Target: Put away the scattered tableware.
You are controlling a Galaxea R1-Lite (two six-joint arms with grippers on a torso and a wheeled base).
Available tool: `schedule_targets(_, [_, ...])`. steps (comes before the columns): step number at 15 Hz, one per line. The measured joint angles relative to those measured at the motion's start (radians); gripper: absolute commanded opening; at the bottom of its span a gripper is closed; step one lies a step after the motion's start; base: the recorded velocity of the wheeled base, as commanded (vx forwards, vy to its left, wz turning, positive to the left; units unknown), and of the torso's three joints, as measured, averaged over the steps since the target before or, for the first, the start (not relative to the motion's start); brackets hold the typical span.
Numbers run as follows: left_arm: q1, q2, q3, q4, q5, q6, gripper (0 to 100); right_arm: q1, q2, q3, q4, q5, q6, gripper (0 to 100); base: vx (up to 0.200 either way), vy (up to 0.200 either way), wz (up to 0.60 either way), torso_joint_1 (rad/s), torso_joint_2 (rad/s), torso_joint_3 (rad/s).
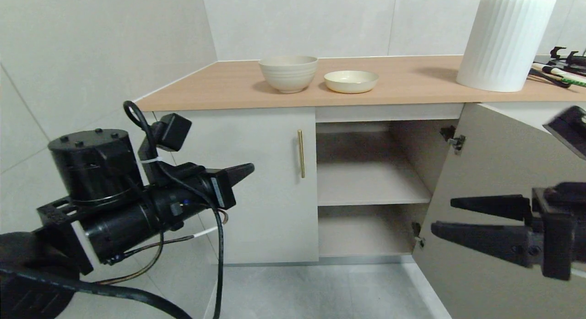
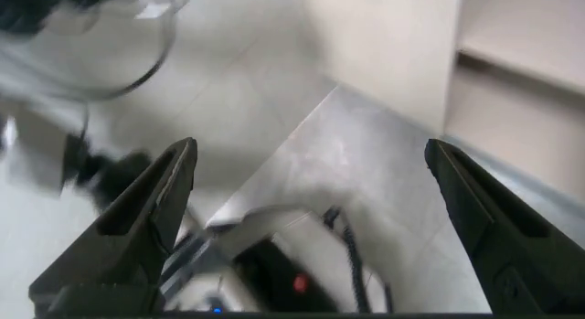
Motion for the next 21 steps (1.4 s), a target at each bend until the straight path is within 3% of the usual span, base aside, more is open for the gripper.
schedule_targets(1, [0.032,-0.029,-0.004,0.049,0.000,0.004,0,-0.004,0.039,-0.059,0.020,-0.005,0.000,100,0.000,0.000,0.00,0.000,0.00,0.000])
schedule_targets(2, [0.057,-0.056,-0.014,0.079,0.000,0.008,100,-0.010,0.086,-0.123,0.046,-0.012,0.000,100,0.000,0.000,0.00,0.000,0.00,0.000])
schedule_targets(5, [0.140,-0.124,-0.064,0.213,-0.003,0.014,100,-0.018,0.173,-0.201,0.065,-0.067,0.004,100,0.000,0.000,0.00,0.000,0.00,0.000])
schedule_targets(7, [0.164,-0.152,-0.081,0.224,-0.013,0.015,100,-0.023,0.200,-0.206,0.066,-0.106,0.018,100,0.000,0.000,0.00,0.000,0.00,0.000])
schedule_targets(19, [0.184,-0.261,-0.077,0.231,-0.021,0.016,100,-0.039,0.187,-0.211,0.071,-0.131,0.049,100,0.000,0.000,0.00,0.000,0.00,0.000])
schedule_targets(21, [0.184,-0.268,-0.087,0.269,-0.022,0.015,100,-0.039,0.185,-0.210,0.071,-0.131,0.049,100,0.200,0.000,0.00,0.000,0.00,0.002])
